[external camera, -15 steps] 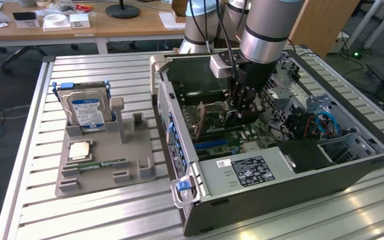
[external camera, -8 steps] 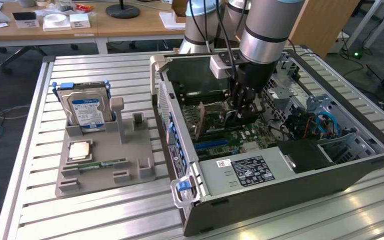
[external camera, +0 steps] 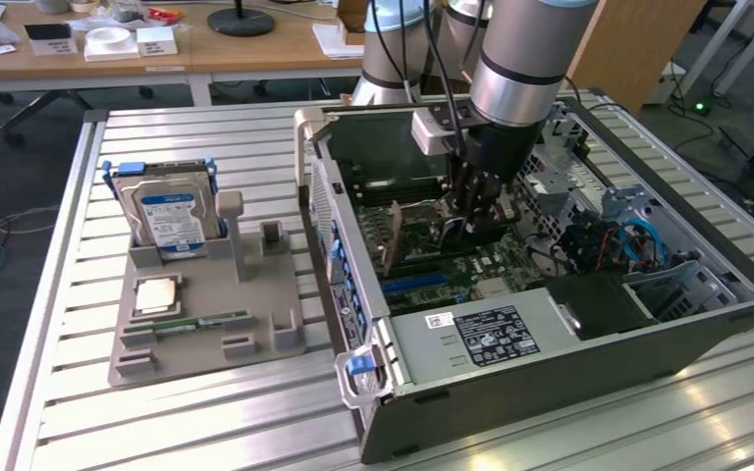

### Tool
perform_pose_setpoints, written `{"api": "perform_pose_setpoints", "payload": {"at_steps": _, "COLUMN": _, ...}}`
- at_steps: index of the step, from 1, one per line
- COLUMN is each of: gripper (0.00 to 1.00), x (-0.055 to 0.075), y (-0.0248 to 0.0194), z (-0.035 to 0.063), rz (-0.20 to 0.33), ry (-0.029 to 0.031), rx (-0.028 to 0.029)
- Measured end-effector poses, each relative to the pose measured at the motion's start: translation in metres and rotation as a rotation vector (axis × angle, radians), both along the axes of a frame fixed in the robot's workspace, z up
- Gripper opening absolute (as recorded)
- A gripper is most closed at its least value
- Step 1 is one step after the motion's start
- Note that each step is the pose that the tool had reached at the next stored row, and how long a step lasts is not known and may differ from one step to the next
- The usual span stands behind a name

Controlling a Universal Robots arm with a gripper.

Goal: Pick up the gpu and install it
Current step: 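Insert the gpu into the slot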

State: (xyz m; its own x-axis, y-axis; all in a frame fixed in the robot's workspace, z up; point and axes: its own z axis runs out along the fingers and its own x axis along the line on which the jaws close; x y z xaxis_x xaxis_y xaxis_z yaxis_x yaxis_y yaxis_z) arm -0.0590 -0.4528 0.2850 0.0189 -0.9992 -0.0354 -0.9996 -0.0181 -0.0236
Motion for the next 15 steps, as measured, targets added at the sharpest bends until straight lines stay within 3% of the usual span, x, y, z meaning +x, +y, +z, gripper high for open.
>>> {"api": "perform_pose_setpoints", "payload": {"at_steps": 15, "gripper": 0.26, "x": -0.0001, "y": 0.0000, "z": -0.0018, "rz": 0.000, "ry": 0.0000, "rx": 0.0000}}
